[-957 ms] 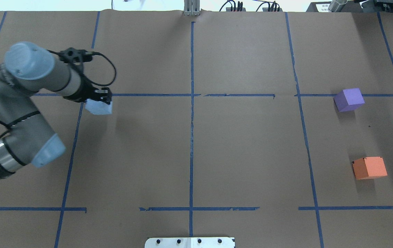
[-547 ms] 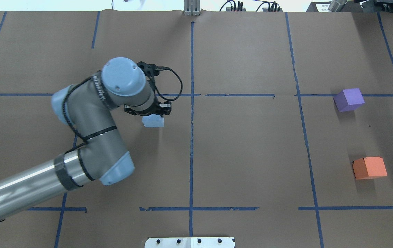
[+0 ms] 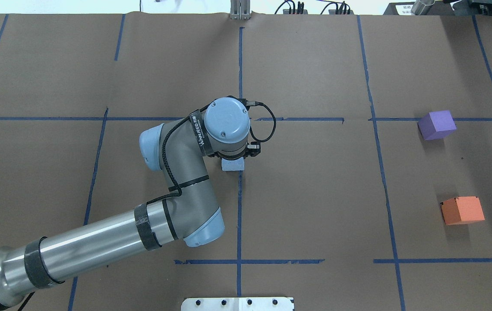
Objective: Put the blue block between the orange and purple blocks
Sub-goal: 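Carry the light blue cube with the left gripper toward the table center, then release the light blue cube at center and withdraw the left gripper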
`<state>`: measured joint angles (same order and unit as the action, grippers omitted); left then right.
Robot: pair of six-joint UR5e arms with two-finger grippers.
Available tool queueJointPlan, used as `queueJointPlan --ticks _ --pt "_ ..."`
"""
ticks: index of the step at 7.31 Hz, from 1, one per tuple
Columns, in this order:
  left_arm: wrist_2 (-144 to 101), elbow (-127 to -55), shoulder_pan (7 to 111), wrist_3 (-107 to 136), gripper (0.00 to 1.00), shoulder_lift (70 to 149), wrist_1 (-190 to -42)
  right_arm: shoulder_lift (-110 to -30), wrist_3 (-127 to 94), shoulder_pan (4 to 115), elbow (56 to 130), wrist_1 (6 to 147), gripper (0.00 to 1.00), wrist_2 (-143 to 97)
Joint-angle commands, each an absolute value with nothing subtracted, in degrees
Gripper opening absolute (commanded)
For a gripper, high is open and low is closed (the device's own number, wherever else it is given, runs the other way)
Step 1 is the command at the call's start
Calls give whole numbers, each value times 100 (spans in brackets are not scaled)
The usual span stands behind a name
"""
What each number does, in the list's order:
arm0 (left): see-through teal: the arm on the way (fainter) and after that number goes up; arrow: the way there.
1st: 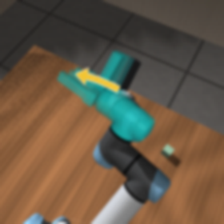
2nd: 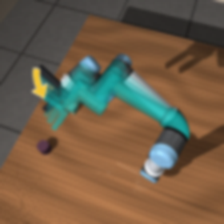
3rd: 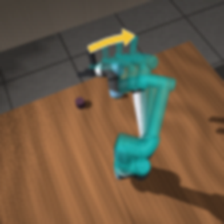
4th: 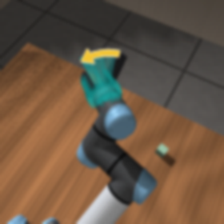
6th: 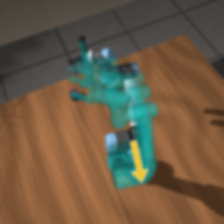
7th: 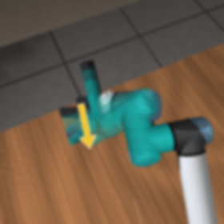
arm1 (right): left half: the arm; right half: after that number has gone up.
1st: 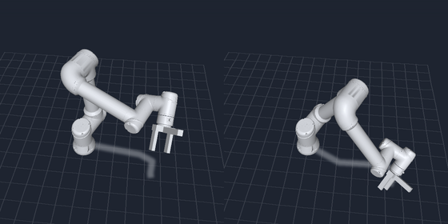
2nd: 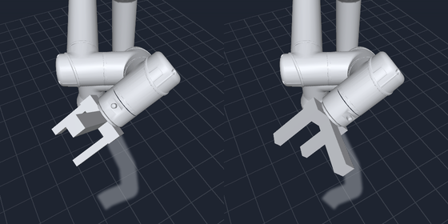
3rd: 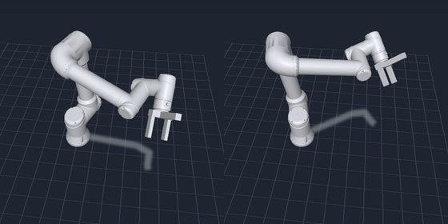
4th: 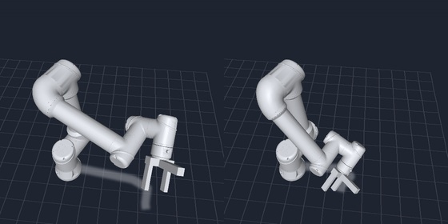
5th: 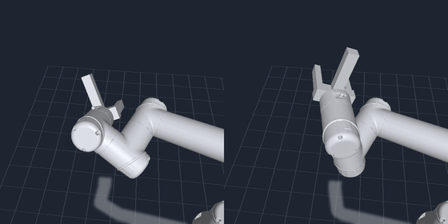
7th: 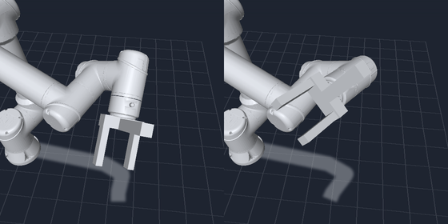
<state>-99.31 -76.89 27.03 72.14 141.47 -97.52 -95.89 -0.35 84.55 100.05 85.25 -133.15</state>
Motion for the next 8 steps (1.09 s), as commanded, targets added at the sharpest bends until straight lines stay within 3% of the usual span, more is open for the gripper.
queueJointPlan --ticks 1,3,5,8 --pt "-9923 -7699 2628 7251 100 14159 -9730 -9589 -35 8455 9993 8525 100 -13315" --pt "-10437 -8284 3169 7190 100 13950 -9389 -9580 -44 8455 10011 8517 100 -13315" --pt "-11231 -9241 4100 5958 100 13136 -8941 -9554 -53 8446 10028 8517 100 -13315" --pt "-12598 -9536 6109 3001 100 11932 -8640 -9248 -305 8298 10046 8517 100 -13333"
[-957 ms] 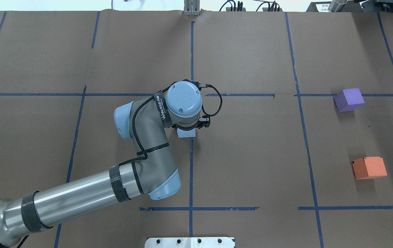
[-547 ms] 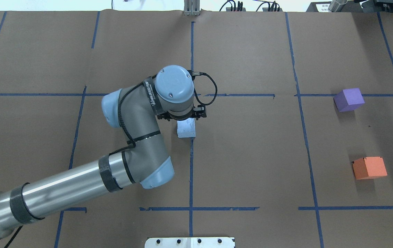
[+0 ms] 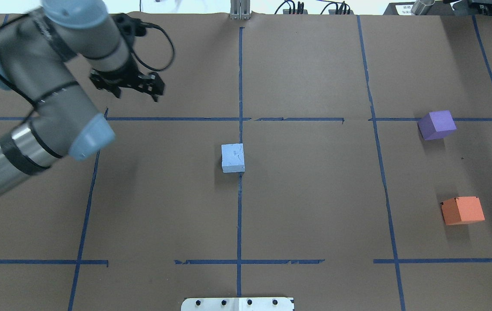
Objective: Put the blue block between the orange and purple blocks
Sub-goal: 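Release the light blue cube at center and withdraw the left gripper, then move the right gripper over to the light blue cube at center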
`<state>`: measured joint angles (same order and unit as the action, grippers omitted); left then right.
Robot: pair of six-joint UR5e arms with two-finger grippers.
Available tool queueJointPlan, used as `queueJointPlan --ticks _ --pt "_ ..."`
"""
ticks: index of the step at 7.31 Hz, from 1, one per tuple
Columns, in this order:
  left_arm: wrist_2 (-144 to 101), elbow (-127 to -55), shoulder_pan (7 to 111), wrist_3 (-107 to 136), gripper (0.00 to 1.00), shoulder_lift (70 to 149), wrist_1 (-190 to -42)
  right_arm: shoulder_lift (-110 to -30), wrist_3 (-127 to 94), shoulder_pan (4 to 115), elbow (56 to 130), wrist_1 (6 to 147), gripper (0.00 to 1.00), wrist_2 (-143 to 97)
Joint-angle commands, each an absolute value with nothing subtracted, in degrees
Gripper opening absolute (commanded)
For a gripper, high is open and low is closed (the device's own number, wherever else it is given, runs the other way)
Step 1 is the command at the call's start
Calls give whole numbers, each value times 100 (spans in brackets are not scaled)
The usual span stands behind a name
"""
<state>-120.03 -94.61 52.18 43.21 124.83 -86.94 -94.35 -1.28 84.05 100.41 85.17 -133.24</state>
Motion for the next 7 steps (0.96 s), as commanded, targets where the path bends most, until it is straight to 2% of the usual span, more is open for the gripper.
queueJointPlan --ticks 1,3,5,7 --pt "-13030 -9527 6813 1979 100 11353 -8622 -9107 -577 8166 10098 8517 100 -13385" --pt "-13114 -9458 7714 264 100 10044 -8727 -8782 -1365 7554 10579 8508 100 -13456" --pt "-13227 -9352 8558 -702 100 9242 -8684 -7941 -2692 6666 10714 8543 100 -13395" --pt "-13682 -9413 8875 -738 100 8624 -8990 -7220 -3695 5867 10705 8595 100 -13176"
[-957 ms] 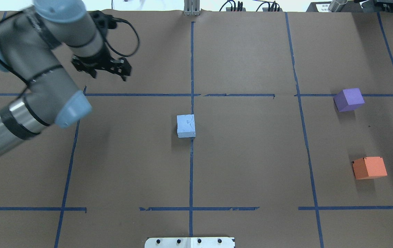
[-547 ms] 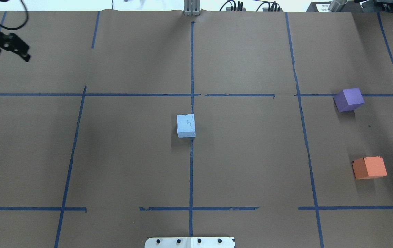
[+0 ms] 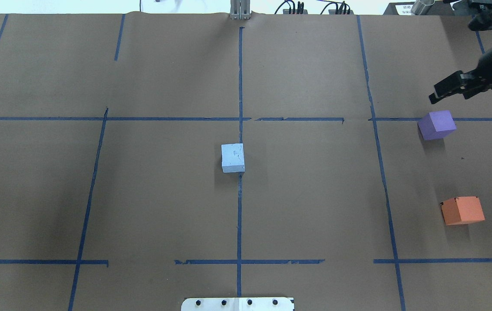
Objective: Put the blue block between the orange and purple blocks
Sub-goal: 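Move the right gripper over to the light blue cube at center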
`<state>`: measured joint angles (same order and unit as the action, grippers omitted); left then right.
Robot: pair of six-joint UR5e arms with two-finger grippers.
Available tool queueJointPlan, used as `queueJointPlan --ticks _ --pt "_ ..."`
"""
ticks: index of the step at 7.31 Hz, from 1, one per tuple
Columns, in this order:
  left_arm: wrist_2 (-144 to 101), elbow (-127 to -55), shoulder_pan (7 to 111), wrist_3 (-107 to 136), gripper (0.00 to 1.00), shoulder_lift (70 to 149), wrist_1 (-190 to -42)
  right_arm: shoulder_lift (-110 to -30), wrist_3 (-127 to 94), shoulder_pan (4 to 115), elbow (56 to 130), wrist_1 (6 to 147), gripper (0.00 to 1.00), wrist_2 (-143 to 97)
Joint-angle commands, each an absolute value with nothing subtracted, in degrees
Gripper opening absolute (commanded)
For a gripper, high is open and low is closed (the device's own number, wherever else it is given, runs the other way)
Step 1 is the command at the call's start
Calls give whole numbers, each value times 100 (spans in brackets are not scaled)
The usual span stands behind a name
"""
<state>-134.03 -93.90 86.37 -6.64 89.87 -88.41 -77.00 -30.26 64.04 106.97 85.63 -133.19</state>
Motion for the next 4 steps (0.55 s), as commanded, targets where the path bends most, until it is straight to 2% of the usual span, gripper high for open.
queueJointPlan --ticks 1,3,4 --pt "-13780 -9413 8877 -686 100 8639 -8991 -6833 -4440 5279 10679 8596 100 -12862" --pt "-13781 -9413 8877 -580 100 8683 -9000 -5894 -5481 4337 10338 8866 100 -11914" --pt "-13781 -9413 8877 -580 100 8701 -9000 -5201 -5946 4011 9762 8903 100 -11726"
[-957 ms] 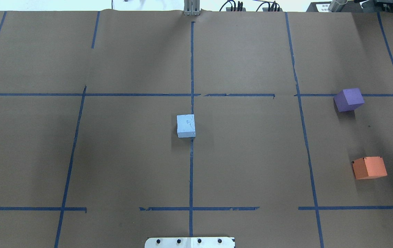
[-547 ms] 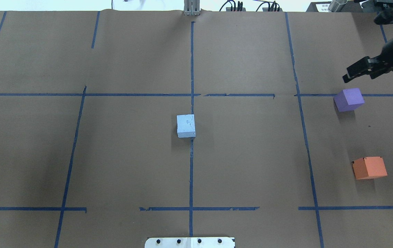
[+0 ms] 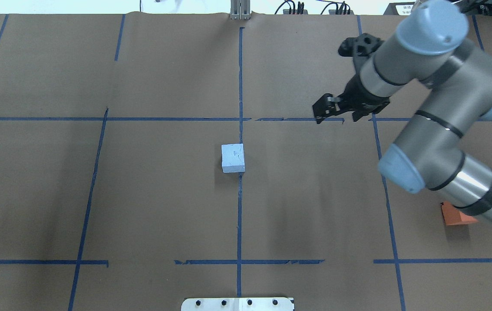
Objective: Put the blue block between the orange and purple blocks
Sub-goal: 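Move the right gripper over to the light blue cube at center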
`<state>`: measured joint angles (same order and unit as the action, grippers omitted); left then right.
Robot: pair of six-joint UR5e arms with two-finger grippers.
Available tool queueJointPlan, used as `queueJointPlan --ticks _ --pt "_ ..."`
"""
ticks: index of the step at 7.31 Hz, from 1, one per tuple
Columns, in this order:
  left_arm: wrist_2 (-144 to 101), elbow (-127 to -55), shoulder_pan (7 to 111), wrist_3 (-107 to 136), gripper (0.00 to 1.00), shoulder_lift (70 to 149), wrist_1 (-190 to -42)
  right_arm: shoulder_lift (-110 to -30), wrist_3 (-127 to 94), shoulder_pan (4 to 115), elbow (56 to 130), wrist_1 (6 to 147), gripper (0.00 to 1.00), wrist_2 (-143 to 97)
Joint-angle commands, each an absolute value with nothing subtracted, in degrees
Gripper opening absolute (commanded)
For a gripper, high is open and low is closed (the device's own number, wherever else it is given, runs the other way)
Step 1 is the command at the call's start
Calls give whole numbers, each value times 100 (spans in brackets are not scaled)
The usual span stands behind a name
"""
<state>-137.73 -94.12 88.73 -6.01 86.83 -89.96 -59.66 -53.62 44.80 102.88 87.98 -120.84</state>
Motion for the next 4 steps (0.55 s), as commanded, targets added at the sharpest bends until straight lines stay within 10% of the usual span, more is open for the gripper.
queueJointPlan --ticks 1,4 --pt "-13781 -9422 8877 -580 100 8710 -9000 -4437 -6411 3642 9112 8912 100 -11307" --pt "-13781 -9404 8877 -580 100 8710 -9035 -3482 -6829 3121 7860 8886 100 -10759"
